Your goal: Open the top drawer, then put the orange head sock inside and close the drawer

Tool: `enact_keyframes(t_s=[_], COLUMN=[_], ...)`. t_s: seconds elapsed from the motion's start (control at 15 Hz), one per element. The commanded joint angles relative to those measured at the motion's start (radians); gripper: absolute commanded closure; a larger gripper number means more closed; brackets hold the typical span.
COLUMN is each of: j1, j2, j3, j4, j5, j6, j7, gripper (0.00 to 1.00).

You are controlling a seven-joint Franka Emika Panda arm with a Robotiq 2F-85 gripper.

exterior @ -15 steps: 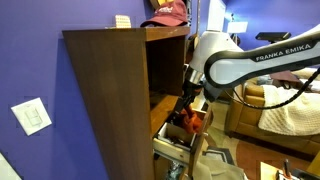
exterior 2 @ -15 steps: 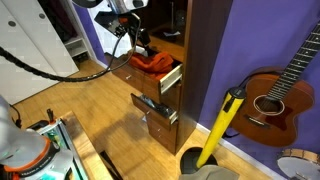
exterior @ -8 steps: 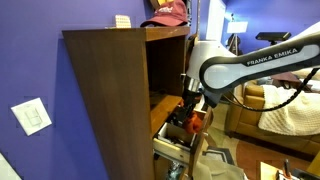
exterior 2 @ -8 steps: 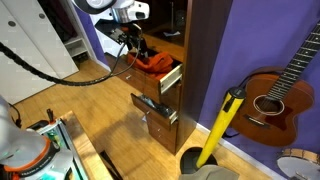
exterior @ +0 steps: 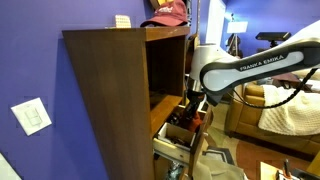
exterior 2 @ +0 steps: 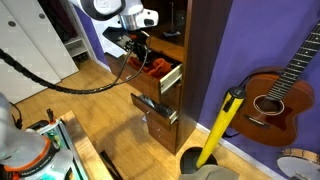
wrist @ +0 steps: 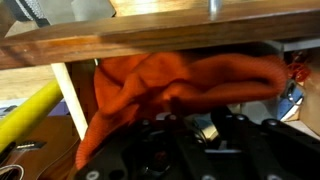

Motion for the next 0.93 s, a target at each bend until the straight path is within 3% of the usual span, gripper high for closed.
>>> enact_keyframes(t_s=[0.0,0.13,0.47,0.53,0.67,0.87], j1=[-0.015,-0.018,0.002,0.003,-0.001,-0.008], j2=[0.034,0.052,0.083,0.081,0.05,-0.016], j3=[0.002,0.004,0.009,0.009,0.007,-0.003], j4=[0.0,0.003,0.009,0.01,0.001,-0.02], j5=[-0.049,-0.049,0.006,0.009,0.01,0.021], j6=[0.031,0.065,0.108,0.106,0.107,0.122], j7=[0.043,0.083,0.103,0.105,0.111,0.113], gripper=[0.93,1.0,0.99,0.71,0.63,0.41])
